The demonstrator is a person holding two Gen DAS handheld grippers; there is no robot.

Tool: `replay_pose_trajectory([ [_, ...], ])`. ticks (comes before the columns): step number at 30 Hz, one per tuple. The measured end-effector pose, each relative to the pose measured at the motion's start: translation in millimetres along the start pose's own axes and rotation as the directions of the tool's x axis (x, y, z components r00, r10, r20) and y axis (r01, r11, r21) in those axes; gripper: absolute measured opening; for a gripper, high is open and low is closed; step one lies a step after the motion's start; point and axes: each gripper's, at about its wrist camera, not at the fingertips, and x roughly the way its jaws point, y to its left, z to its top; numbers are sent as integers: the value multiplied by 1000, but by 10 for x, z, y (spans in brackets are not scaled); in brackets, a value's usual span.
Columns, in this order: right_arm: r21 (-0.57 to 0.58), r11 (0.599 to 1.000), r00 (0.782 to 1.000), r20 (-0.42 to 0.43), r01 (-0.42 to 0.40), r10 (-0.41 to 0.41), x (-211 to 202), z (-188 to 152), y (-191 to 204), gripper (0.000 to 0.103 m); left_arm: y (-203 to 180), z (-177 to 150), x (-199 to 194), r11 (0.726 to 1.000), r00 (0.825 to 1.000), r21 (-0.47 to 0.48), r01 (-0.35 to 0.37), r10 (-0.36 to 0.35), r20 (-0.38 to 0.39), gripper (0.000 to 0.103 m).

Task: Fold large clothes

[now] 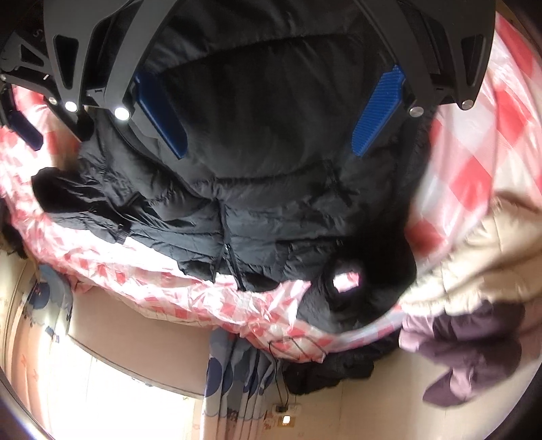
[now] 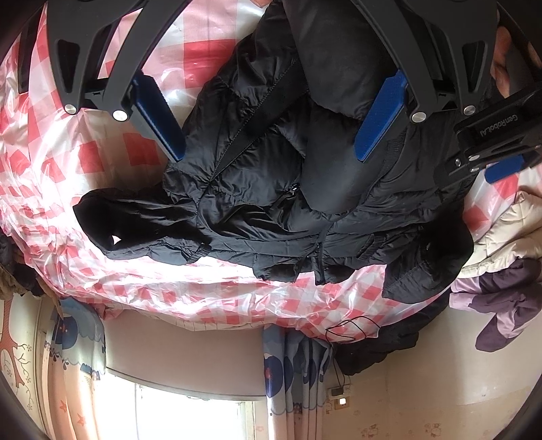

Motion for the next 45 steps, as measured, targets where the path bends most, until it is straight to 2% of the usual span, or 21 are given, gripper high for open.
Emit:
replay_pose_trajectory([
  [7, -4, 1000, 1000, -5, 1, -1, 46, 7, -21, 97, -68, 44, 27, 1000, 1000, 3, 17, -17, 24, 96],
  [16, 6, 1000, 1000, -8, -3, 3, 58, 8, -68, 97, -200, 5, 59, 998, 999, 62, -22, 21, 25, 96],
  [45, -2, 1000, 1000, -19, -5, 5, 91, -31, -44, 97, -138, -4, 125, 998, 1000, 49, -30, 31, -6, 96],
])
